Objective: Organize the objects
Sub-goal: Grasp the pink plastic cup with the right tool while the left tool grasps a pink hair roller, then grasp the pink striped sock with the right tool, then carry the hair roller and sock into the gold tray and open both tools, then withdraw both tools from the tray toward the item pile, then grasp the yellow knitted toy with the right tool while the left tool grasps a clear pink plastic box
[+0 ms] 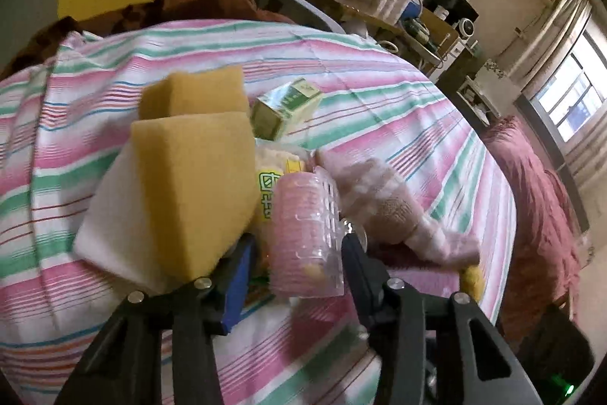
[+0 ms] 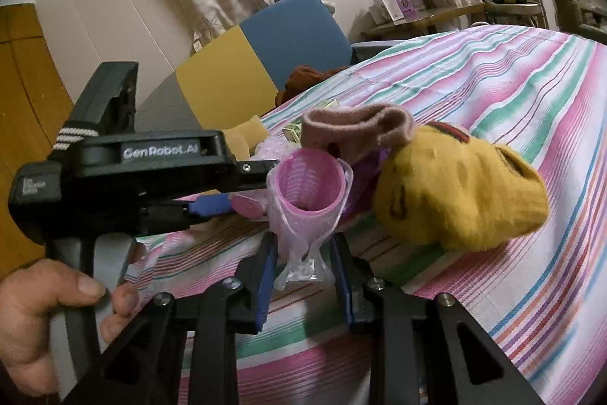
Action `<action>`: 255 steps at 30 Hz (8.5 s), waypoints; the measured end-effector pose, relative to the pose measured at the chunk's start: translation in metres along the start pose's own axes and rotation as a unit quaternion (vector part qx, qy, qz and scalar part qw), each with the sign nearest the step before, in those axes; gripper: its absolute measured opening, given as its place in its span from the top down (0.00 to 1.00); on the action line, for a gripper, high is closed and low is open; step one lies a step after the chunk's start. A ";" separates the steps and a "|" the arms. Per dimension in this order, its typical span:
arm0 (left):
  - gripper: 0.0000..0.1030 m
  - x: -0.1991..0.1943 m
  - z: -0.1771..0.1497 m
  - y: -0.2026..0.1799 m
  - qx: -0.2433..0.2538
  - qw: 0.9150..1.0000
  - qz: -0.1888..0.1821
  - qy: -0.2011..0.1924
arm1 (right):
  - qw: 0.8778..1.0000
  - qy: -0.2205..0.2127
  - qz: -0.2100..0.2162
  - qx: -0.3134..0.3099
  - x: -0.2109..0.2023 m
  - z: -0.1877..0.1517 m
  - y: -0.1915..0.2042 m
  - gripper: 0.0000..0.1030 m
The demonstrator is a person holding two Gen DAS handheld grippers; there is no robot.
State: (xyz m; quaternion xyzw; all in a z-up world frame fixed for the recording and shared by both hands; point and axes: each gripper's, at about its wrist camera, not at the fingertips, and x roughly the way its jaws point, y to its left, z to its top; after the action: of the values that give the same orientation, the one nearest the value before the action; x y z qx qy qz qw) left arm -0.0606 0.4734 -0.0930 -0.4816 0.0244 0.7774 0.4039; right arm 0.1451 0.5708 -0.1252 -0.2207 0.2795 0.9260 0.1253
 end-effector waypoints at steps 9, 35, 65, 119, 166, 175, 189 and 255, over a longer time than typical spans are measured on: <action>0.61 -0.049 -0.037 0.053 -0.033 0.999 0.014 -0.027 | 1.000 0.002 -0.006 -0.002 0.000 -0.002 0.001 0.72; 0.62 -0.114 -0.127 0.098 -0.040 0.992 0.016 -0.116 | 0.994 0.036 0.086 -0.053 -0.026 -0.037 0.069 0.72; 0.22 -0.093 -0.120 -0.002 0.109 0.992 -0.018 -0.064 | 0.989 0.128 0.033 0.068 0.016 0.014 0.021 0.76; 0.33 -0.124 -0.170 0.026 0.076 0.989 -0.083 -0.100 | 0.997 0.082 -0.018 0.001 -0.016 0.002 0.055 0.68; 0.32 -0.282 -0.229 0.215 -0.058 0.974 0.155 -0.157 | 0.956 0.182 0.172 -0.152 -0.017 -0.102 0.347 0.61; 0.26 -0.290 -0.236 0.195 -0.025 0.958 0.230 -0.172 | 0.964 0.164 0.166 -0.123 -0.024 -0.096 0.336 0.39; 0.18 -0.319 -0.237 0.190 -0.077 0.952 0.164 -0.245 | 0.973 0.155 0.147 -0.089 -0.033 -0.089 0.303 0.38; 0.18 -0.186 -0.191 0.055 0.032 0.997 0.013 -0.074 | 0.987 0.021 -0.159 0.015 -0.040 0.052 -0.011 0.22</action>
State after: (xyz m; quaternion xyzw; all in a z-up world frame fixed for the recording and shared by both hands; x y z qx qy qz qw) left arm 0.0822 0.2424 -0.0717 -0.4093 0.0260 0.8148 0.4098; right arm 0.1665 0.6054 -0.0726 -0.2795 0.2574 0.8852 0.2685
